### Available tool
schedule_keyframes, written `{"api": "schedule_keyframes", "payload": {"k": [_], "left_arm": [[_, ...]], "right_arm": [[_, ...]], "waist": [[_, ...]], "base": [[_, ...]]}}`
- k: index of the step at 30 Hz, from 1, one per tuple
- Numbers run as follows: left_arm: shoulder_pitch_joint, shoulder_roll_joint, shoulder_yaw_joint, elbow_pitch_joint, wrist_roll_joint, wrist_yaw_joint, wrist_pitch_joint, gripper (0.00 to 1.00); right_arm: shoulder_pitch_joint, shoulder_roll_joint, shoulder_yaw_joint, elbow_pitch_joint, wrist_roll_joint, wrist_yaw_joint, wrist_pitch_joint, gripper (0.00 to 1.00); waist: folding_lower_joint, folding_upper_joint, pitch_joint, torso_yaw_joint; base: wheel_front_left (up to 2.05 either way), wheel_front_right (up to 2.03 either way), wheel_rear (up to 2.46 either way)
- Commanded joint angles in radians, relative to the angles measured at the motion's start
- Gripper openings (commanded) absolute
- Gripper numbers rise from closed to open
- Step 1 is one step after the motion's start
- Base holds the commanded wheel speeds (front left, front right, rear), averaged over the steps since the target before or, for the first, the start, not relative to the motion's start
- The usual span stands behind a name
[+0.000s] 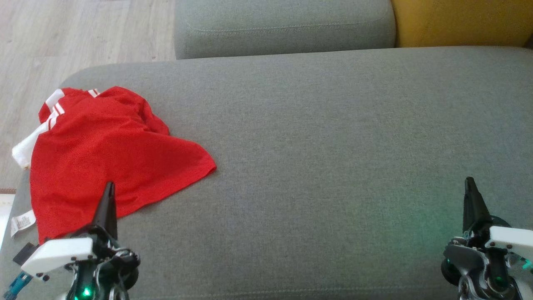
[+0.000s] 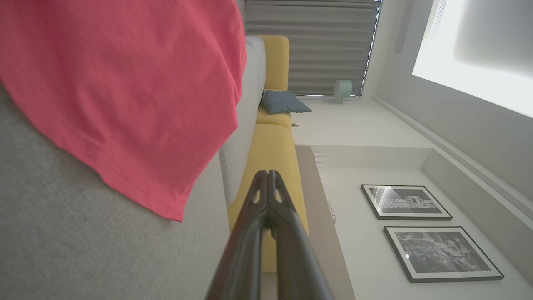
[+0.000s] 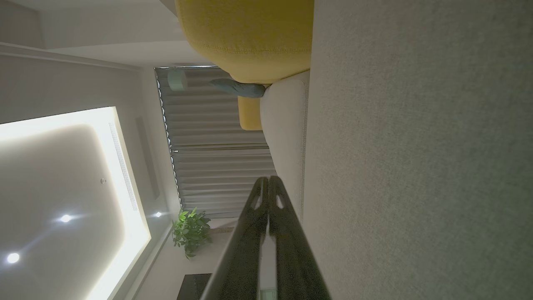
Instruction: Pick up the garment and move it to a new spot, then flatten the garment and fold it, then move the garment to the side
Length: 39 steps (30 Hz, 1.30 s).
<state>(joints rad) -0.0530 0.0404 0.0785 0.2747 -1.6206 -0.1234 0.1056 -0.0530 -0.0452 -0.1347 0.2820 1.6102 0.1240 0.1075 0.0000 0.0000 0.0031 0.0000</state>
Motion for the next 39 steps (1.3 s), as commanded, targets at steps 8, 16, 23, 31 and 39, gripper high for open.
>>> {"api": "schedule_keyframes", "payload": {"k": [8, 16, 23, 31, 39], "left_arm": [[0.004, -0.002, -0.002, 0.017, 0.0, 0.001, -0.002, 1.0], [0.015, -0.004, -0.007, 0.017, 0.011, 0.0, -0.02, 1.0], [0.014, -0.003, -0.003, 0.0, 0.027, 0.0, -0.04, 1.0], [0.005, -0.002, 0.024, -0.021, 0.08, -0.001, -0.063, 1.0], [-0.016, -0.002, 0.056, -0.049, 0.152, 0.004, -0.087, 1.0]], "right_arm": [[0.005, 0.001, 0.001, 0.015, 0.0, 0.0, 0.0, 1.0], [0.01, 0.002, 0.015, 0.019, -0.018, -0.001, -0.018, 1.0], [0.006, 0.001, 0.021, 0.008, -0.062, 0.0, -0.039, 1.0], [-0.004, 0.001, 0.018, -0.007, -0.167, 0.0, -0.063, 1.0], [-0.021, 0.0, 0.017, -0.046, -0.295, 0.001, -0.086, 1.0]], "waist": [[0.0, 0.0, 0.0, 0.0], [0.0, 0.0, 0.001, -0.001], [0.0, 0.0, 0.002, -0.001], [0.0, 0.0, 0.004, -0.002], [0.0, 0.0, 0.008, -0.003]], "base": [[0.0, 0.0, 0.0], [0.0, 0.0, 0.0], [0.0, 0.0, 0.0], [0.0, 0.0, 0.0], [0.0, 0.0, 0.0]]}}
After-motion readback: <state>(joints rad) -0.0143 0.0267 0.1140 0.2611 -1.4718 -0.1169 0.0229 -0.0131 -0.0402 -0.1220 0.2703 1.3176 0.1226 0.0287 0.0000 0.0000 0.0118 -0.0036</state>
